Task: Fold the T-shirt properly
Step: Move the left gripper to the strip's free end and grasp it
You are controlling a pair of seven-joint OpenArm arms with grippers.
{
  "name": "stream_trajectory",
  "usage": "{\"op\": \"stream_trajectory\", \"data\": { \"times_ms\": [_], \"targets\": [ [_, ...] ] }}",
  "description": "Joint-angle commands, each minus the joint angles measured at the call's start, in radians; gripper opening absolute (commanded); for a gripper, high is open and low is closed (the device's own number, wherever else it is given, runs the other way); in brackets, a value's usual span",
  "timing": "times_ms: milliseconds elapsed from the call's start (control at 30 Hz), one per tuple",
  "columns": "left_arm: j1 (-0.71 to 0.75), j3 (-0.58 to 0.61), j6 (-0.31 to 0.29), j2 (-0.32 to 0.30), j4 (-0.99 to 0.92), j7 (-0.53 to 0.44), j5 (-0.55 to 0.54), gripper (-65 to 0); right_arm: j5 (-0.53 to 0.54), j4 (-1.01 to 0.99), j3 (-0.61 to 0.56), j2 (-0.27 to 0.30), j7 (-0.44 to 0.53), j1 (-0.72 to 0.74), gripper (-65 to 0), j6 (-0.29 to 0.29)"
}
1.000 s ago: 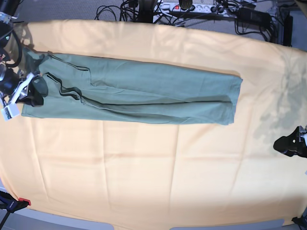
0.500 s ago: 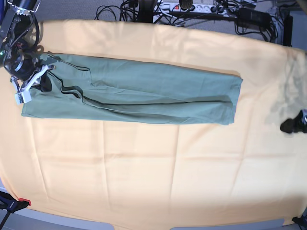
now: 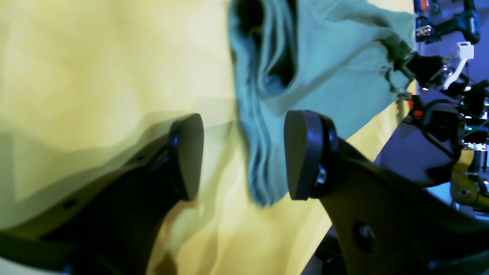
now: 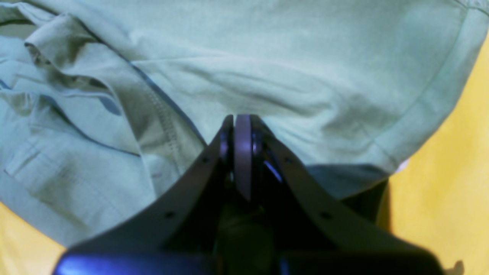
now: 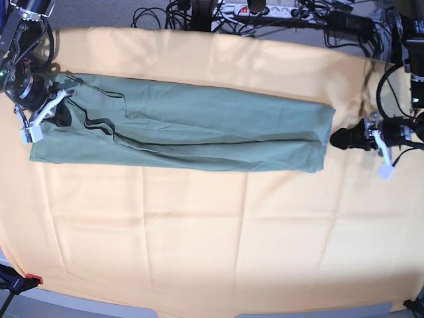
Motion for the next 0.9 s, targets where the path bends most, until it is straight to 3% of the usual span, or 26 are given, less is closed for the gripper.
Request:
{"op": "stream_trajectory", "data": {
  "times_ms": [0, 233, 567, 633, 733, 867],
  "targets": [
    [-0.008, 0.010, -0.016, -0.005, 0.010, 0.016, 0.016, -29.0, 0.009, 0.011, 0.008, 0.018, 0.008, 0.008, -65.0, 0.002],
    [-0.008, 0.065, -0.025, 0.066, 0.010, -0.002, 0.016, -29.0, 0.010, 0.011, 0.008, 0.018, 0.008, 0.008, -65.0, 0.002],
    [-0.008, 0.113, -0.018, 0.137, 0.039, 0.056, 0.016, -29.5, 0.010, 0.011, 0.008, 0.018, 0.008, 0.008, -65.0, 0.002],
    [-0.010, 0.112, -0.017, 0.136, 0.064, 0.055, 0.016, -37.4, 0.010, 0.011, 0.008, 0.018, 0.008, 0.008, -65.0, 0.002],
    [-0.024, 0.112, -0.017, 0.136, 0.099, 0.056, 0.016, -64.9, 0.010, 0.011, 0.008, 0.018, 0.007, 0.008, -65.0, 0.002],
    [-0.069, 0.109, -0.016, 0.136, 0.113, 0.053, 0.016, -65.0, 0.010, 0.011, 0.008, 0.017, 0.007, 0.008, -65.0, 0.002]
  ]
}}
